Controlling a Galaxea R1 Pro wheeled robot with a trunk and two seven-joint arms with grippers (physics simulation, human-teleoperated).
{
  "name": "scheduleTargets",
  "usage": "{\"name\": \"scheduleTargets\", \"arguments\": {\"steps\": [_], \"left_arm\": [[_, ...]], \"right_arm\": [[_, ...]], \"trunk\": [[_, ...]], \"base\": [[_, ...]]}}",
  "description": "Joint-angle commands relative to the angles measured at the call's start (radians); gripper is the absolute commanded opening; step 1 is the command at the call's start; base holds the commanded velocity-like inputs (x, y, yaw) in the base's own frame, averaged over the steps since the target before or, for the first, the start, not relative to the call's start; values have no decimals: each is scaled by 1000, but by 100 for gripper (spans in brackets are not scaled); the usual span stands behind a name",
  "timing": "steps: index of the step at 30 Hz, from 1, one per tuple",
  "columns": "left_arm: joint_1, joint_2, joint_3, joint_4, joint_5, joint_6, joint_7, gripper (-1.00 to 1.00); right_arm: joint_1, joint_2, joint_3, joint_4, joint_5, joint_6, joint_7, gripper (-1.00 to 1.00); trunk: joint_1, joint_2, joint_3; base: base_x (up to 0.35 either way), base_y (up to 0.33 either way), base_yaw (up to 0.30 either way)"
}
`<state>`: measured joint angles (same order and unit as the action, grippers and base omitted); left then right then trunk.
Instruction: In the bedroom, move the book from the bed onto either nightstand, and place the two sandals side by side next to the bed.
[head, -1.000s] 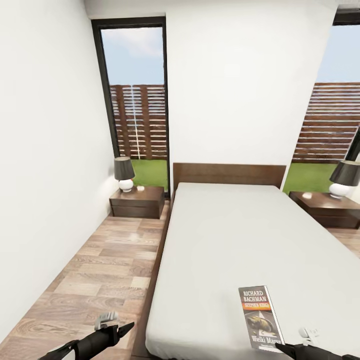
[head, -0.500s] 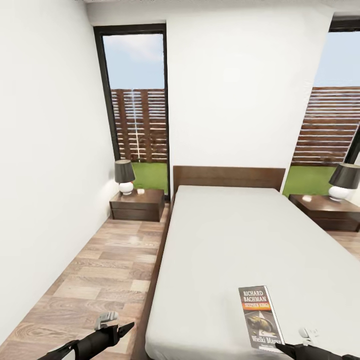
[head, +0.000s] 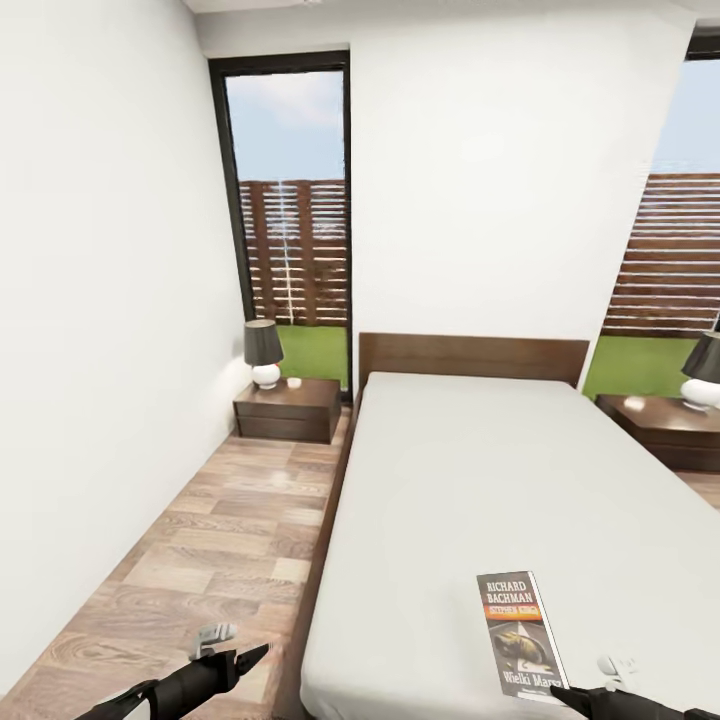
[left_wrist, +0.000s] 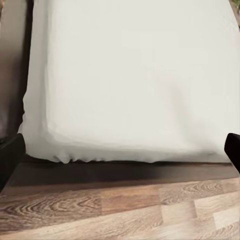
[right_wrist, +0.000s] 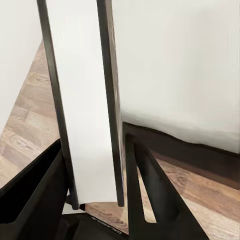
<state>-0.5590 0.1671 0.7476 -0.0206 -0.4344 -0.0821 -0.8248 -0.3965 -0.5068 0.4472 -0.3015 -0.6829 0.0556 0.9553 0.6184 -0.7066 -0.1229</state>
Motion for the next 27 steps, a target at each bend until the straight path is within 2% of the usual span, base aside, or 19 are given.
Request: {"name": "scheduleTargets", "arguments": {"steps": [1,27], "left_arm": [[-1,0,6,1,-10,-8,0,100],[-1,0,5,1,-10,-8,0,100]], "right_arm": [[-1,-1,5,-1,-10,6,2,-100],[-1,-1,5,-1,-10,5,0,-100]], "trunk": [[0,-1,-1],[0,-1,9]], "base": [[0,0,262],[0,0,267]]}}
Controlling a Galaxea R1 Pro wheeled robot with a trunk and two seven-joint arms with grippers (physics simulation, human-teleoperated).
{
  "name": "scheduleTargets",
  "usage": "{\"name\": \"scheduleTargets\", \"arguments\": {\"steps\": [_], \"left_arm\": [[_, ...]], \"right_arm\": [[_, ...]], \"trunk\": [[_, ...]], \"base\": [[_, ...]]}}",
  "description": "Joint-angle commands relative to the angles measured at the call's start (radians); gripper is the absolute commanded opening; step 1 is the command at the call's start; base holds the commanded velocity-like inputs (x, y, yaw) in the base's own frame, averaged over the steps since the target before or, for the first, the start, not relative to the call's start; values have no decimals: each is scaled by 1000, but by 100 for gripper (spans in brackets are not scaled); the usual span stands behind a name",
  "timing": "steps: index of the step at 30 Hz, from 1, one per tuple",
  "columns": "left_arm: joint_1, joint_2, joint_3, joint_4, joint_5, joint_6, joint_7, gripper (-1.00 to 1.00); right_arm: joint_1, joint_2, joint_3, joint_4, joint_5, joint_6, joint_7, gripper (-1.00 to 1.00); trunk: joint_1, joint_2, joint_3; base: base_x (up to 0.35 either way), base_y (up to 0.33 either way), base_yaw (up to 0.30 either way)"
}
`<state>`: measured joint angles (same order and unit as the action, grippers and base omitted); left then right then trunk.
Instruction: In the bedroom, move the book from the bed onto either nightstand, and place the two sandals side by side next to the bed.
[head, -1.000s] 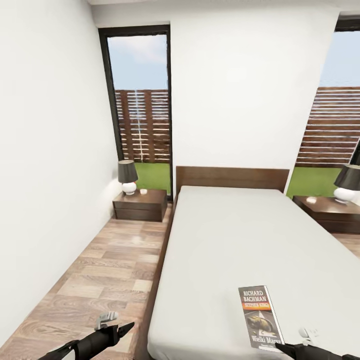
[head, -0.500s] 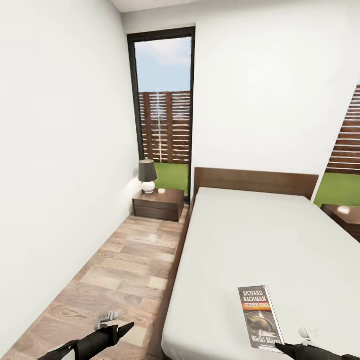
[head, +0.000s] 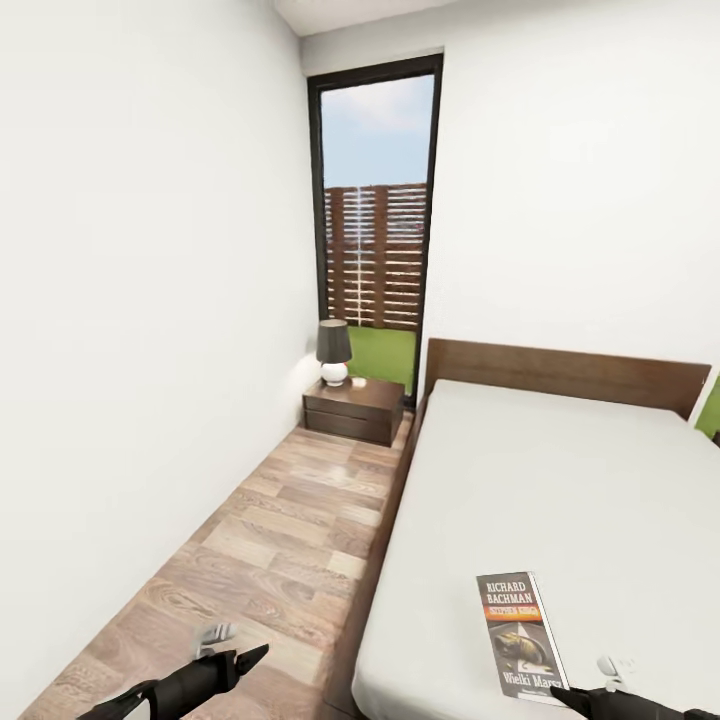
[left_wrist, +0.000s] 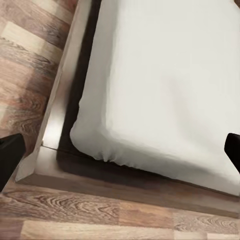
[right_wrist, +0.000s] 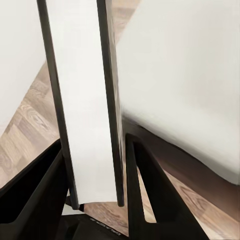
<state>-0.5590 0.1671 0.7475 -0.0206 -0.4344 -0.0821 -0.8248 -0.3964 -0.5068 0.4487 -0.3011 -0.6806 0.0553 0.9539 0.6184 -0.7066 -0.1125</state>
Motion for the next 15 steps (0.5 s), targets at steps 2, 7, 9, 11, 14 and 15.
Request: {"name": "scheduleTargets", "arguments": {"steps": [2,7,9,11,14,15], "left_arm": [[-1,0,6,1,-10,-8,0,100],[-1,0,6,1,-10,-8,0,100],[-1,0,5,1,-10,-8,0,100],[-1,0,6,1,-10,-8,0,100],[-1,0,6,1,-10,-8,0,100],[-1,0,6,1,-10,-8,0,100]], "right_arm": [[-1,-1,4,-1,-12,6,1,-100],[-1,-1,4,-1,-12,6,0,-100],[-1,-1,4,-1,-12,6,0,-100],[-1,-1,4,-1,-11,6,0,-100],[-1,-1,4,-1,-11,6,0,-100],[-1,-1,4,-1,-11,6,0,-100]], "trunk": [[0,-1,-1],[0,-1,1],[0,-1,2],[0,-1,2],[0,-1,3],[0,-1,4]], "base": [[0,0,268],[0,0,268],[0,0,268],[0,0,268],[0,0,268],[0,0,268]]}}
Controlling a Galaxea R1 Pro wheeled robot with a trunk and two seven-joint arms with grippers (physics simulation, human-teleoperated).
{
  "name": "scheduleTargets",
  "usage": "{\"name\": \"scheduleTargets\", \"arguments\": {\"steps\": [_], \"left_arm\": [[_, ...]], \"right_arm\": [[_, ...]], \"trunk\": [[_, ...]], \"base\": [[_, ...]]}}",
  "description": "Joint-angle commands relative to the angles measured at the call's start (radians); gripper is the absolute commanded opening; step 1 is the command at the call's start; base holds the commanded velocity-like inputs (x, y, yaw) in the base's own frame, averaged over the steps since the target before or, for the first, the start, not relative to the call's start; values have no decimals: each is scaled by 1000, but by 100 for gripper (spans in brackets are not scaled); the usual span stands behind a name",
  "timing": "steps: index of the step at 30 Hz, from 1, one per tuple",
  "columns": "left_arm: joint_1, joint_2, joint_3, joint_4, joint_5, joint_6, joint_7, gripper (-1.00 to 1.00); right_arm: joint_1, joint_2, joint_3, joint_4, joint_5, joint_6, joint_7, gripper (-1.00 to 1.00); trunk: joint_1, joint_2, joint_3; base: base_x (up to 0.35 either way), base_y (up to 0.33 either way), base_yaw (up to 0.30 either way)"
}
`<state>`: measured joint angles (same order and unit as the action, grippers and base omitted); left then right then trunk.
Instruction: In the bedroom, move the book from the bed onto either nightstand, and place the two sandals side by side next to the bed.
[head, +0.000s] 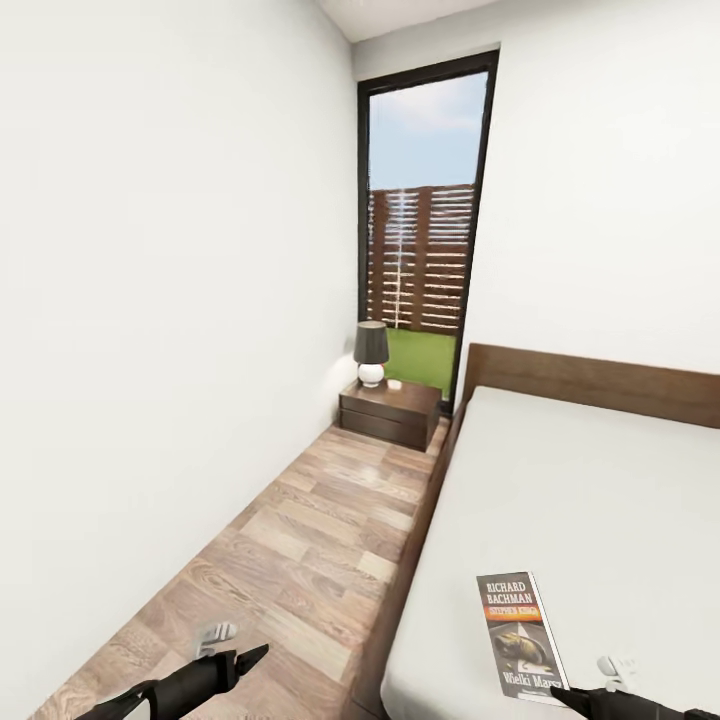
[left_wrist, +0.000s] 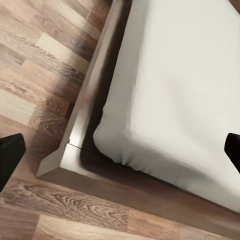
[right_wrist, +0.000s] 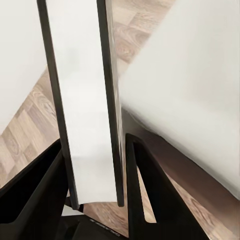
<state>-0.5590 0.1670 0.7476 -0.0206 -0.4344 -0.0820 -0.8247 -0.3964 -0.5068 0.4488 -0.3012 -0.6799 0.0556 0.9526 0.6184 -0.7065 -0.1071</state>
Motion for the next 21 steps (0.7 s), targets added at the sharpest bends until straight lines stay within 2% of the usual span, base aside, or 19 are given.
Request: {"name": "scheduleTargets", "arguments": {"steps": [1,15,21], "left_arm": [[-1,0,5,1,-10,-8,-1,100],[-1,-1,5,1,-10,-8,-1,100],[-1,-10,5,1,-10,-8,0,100]], "right_arm": [[-1,-1,4,-1,-12,6,2,-100],[-1,-1,4,-1,-12,6,1,-100],[-1,-1,4,-1,-12,6,0,-100]], "trunk": [[0,-1,-1],[0,-1,4],[0,-1,6]], "base": [[0,0,268],[0,0,269],[0,0,271]]}}
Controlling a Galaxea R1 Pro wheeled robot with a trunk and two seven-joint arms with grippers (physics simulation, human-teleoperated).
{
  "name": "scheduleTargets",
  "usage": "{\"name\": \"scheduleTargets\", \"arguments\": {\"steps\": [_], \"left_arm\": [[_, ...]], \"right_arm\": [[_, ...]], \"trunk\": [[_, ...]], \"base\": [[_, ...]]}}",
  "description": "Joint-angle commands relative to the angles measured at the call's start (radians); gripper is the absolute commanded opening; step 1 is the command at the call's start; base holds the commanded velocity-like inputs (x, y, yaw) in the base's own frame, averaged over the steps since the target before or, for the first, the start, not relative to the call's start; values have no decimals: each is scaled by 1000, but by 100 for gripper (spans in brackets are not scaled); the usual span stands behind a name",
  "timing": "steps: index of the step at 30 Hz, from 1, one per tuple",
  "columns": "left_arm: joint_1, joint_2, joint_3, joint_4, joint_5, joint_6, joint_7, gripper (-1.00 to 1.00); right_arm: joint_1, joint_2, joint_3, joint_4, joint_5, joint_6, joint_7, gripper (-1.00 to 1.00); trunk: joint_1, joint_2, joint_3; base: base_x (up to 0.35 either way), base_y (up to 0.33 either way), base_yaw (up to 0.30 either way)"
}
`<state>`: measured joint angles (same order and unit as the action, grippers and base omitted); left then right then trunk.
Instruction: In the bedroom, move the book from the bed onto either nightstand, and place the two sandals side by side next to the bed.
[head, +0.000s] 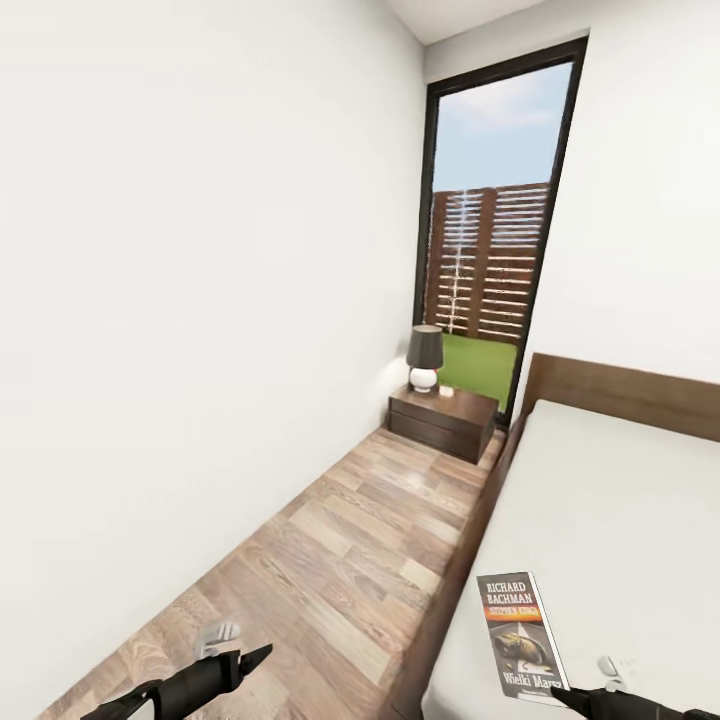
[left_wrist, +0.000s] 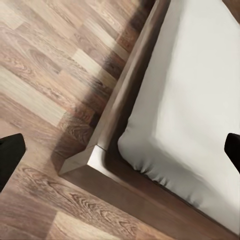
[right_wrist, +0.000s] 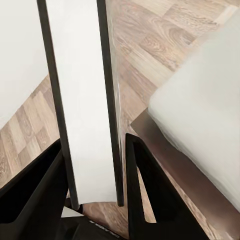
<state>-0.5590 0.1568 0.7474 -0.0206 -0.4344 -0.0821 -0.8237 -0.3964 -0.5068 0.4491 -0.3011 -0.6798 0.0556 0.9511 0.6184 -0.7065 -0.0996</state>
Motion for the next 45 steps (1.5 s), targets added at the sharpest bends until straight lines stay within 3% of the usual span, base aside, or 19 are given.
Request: {"name": "scheduleTargets", "arguments": {"steps": [1,10,14,19,21,24,26,27,29,30,32,33,37,45], "left_arm": [[-1,-2,6,1,-10,-8,0,100],[-1,-6,5,0,-12,-14,0,100],[10,-16,5,-1,-34,-37,1,100],[33,-14,4,-2,-104,-55,27,100],[89,-15,3,-2,-126,-57,135,100],[149,-15,3,-2,-194,-78,339,100],[165,-24,3,-1,-236,-93,398,100],[171,-38,3,-1,-265,-98,413,100],[194,-74,3,-1,-374,-103,435,100],[200,-78,3,-1,-400,-103,438,100],[214,-89,4,-1,-502,-105,447,100],[217,-91,4,-1,-523,-106,450,100],[221,-97,5,0,-554,-108,455,100],[221,-119,8,0,-559,-108,456,100]], "right_arm": [[-1,-1,4,-1,-12,6,2,-100],[-1,0,5,0,-12,6,0,-100],[-1,0,5,0,-12,5,0,-100],[-1,1,5,0,-12,6,0,-100],[-1,1,5,0,-12,6,0,-100],[-1,1,5,0,-12,6,0,-100],[-1,4,5,0,-12,6,0,-100],[-1,8,5,1,-12,5,0,-100],[-1,23,4,7,-13,6,0,-100],[-1,25,4,11,-13,6,0,-100],[-1,31,3,53,-13,5,0,-100],[-1,32,2,69,-13,5,0,-100],[-1,35,1,95,-14,4,0,-100],[-1,36,0,100,-14,4,0,-100]], "trunk": [[0,-1,-1],[0,-1,2],[0,-1,3],[0,-1,5],[0,-1,6],[0,-1,6],[0,-1,6],[0,-1,6],[0,-1,6],[0,-1,6],[0,-1,6],[0,-1,6],[0,-1,6],[0,-1,6]], "base": [[0,0,271],[0,0,271],[0,0,271],[0,0,271],[0,0,271],[0,0,272],[0,0,274],[0,0,275],[0,0,277],[0,0,277],[0,0,280],[0,0,283],[0,0,285],[0,0,286]]}}
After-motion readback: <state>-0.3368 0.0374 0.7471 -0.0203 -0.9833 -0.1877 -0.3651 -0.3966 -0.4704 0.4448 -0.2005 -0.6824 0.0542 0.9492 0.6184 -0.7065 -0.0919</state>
